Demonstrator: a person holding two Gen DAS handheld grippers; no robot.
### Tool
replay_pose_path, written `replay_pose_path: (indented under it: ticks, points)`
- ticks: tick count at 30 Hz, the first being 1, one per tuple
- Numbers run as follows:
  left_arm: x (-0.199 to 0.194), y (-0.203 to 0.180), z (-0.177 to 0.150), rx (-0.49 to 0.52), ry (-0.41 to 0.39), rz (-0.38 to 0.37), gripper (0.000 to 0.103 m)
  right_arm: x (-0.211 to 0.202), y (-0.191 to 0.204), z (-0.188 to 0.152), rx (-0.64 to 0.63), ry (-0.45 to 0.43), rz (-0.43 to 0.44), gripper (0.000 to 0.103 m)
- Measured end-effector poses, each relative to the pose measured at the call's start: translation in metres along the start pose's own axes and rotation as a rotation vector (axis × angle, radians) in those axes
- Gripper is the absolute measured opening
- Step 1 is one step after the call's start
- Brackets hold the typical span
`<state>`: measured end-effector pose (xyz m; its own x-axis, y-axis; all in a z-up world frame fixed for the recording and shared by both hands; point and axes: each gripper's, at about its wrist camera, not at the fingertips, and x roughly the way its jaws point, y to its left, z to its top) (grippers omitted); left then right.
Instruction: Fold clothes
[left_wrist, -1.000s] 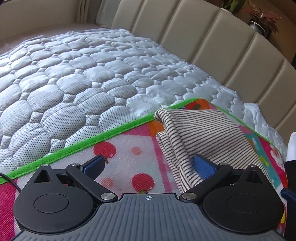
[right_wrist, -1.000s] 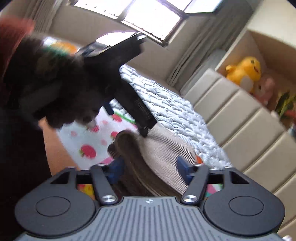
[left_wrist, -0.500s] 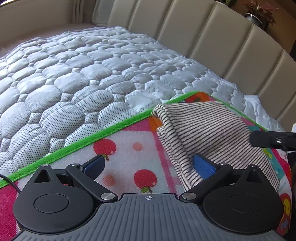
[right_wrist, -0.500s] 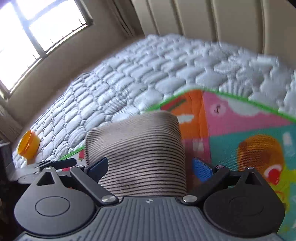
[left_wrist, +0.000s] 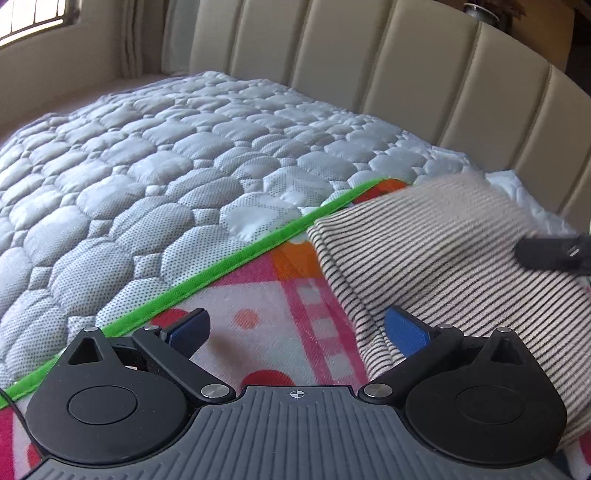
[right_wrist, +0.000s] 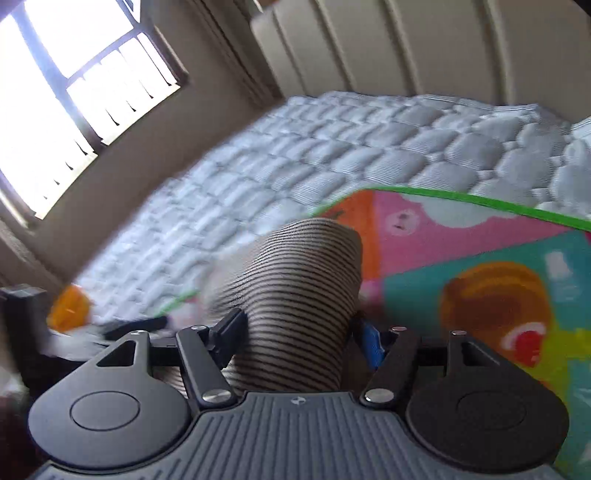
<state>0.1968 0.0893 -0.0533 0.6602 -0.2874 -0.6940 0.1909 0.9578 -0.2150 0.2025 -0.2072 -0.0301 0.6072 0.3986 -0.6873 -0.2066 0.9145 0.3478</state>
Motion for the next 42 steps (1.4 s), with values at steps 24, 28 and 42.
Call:
replay_pose_path:
  ticks: [24,28,42]
  points:
    - [-0.011,-0.028,-0.016,0.07,0.099,-0.225,0.103,-0.041,0.03,-0.075,-0.068,-0.082,-0.225,0.096]
    - [-0.013,-0.038,-0.018,0.125,0.087,-0.189,0.103,-0.039,0.028,-0.079,-0.042,-0.097,-0.22,0.099]
    - [-0.01,-0.028,-0.016,0.061,0.111,-0.208,0.103,-0.032,0.022,-0.016,-0.034,-0.127,-0.275,0.103]
